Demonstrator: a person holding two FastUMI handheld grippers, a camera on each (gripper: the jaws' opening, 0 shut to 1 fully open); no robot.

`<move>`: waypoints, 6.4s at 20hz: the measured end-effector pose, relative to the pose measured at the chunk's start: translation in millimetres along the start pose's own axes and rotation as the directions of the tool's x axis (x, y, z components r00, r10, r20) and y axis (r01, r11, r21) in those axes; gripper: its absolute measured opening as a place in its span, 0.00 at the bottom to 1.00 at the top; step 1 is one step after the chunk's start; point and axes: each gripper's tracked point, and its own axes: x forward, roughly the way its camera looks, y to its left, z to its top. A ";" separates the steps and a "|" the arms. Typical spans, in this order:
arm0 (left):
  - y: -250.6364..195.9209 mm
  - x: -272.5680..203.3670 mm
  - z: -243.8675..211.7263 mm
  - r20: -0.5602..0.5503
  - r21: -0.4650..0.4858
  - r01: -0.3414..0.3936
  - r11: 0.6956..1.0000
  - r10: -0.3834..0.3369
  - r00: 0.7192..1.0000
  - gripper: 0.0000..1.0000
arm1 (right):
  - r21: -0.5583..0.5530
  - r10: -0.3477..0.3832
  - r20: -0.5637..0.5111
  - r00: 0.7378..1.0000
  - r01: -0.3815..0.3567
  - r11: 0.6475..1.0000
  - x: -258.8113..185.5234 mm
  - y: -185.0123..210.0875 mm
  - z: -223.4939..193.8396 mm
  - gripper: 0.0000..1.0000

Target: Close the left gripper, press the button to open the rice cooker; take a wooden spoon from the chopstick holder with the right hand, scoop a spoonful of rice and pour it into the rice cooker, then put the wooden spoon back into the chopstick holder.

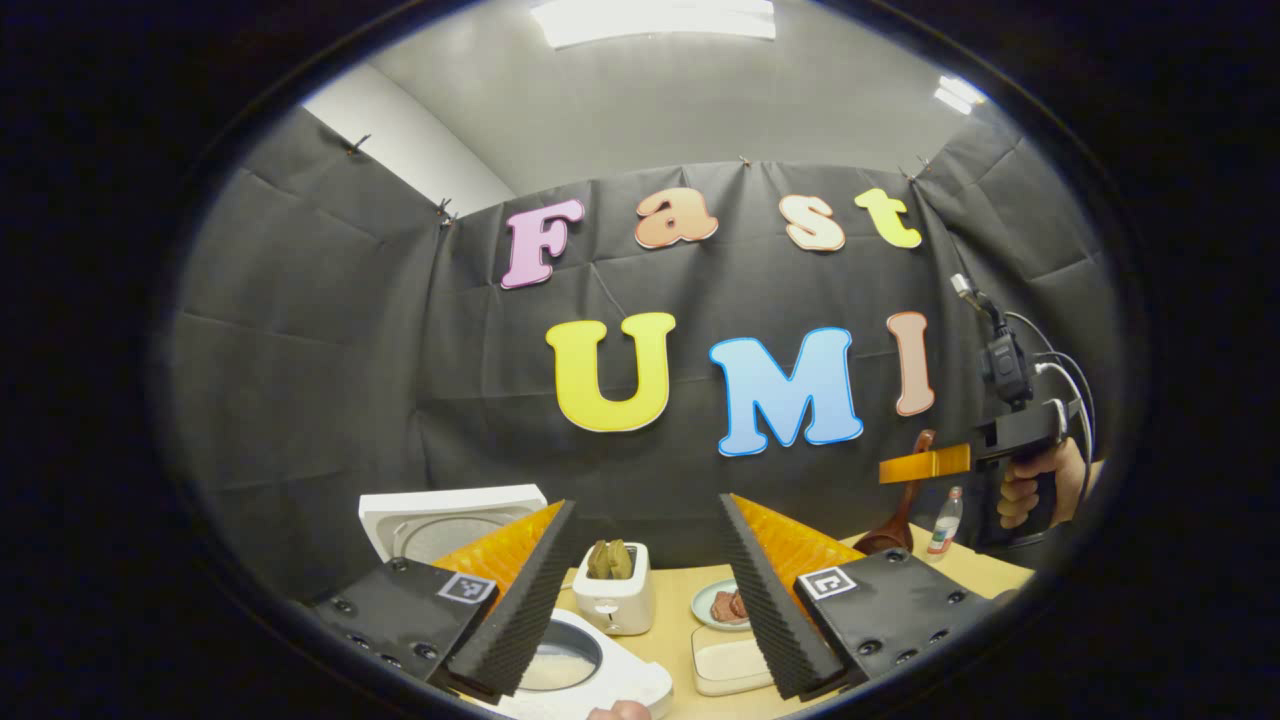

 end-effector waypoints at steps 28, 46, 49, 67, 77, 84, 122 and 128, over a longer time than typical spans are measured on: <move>-27.8 8.3 20.0 -0.027 0.103 -0.061 0.993 0.064 0.998 0.89 | 0.085 -0.244 -0.226 0.943 0.268 0.960 56.3 -130.1 -182.9 0.12; -15.4 24.7 14.8 -0.010 0.073 -0.064 0.995 0.065 0.998 0.95 | 0.034 -0.340 -0.029 0.940 0.341 0.939 -13.4 -167.8 -98.2 0.72; 5.5 38.1 6.2 -0.012 0.042 -0.085 0.996 0.085 0.996 0.97 | -0.019 -0.261 0.026 0.965 0.262 0.965 -17.3 -140.5 -55.0 0.73; 232.3 162.1 -21.5 -0.138 -0.009 -0.385 0.923 0.380 0.915 1.00 | -0.013 -0.098 0.105 0.990 0.100 0.995 -8.3 -64.8 19.2 0.72; 272.3 199.2 -92.8 -0.332 -0.019 -0.457 0.889 0.425 0.842 0.99 | -0.001 -0.095 0.111 0.989 0.096 0.995 -6.3 -67.3 31.2 0.72; 252.7 170.2 -92.6 -0.364 -0.020 -0.479 0.878 0.439 0.821 0.97 | 0.023 -0.082 0.109 0.991 0.080 0.997 -4.9 -62.5 31.7 0.72; 114.7 11.4 -279.3 -0.564 -0.009 -0.411 0.911 0.335 0.755 0.98 | -0.012 -0.002 0.109 0.994 0.003 1.000 -54.8 -21.0 45.0 0.72; 118.0 16.3 -279.4 -0.666 -0.037 -0.343 0.939 0.233 0.709 0.96 | -0.002 0.033 0.070 0.997 -0.032 0.999 -51.7 -4.0 29.5 0.72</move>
